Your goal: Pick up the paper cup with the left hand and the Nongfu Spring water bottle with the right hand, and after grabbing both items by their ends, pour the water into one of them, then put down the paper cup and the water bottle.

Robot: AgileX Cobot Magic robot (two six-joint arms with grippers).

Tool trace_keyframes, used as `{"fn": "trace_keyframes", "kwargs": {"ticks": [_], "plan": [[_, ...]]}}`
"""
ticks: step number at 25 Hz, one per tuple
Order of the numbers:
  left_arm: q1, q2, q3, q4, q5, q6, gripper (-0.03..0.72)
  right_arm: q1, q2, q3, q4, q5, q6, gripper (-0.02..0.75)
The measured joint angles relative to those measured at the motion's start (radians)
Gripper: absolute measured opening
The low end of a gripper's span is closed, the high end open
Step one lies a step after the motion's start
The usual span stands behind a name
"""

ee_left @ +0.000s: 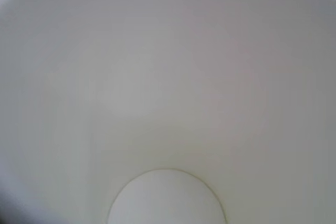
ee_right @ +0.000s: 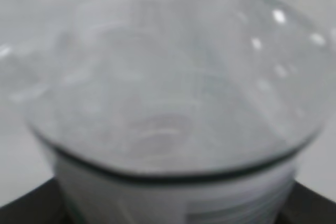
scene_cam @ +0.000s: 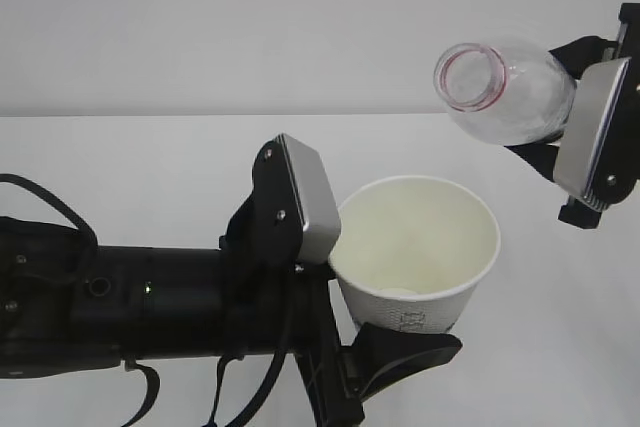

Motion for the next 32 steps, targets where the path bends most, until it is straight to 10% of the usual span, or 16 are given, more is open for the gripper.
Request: {"fn": "trace_keyframes", "kwargs": {"ticks": [32], "plan": [[0.000,0.000,0.000,-0.085,-0.002,0.009,0.570,0.000,0.000,0.000,0.263,-0.073,-0.376,0.450]]}}
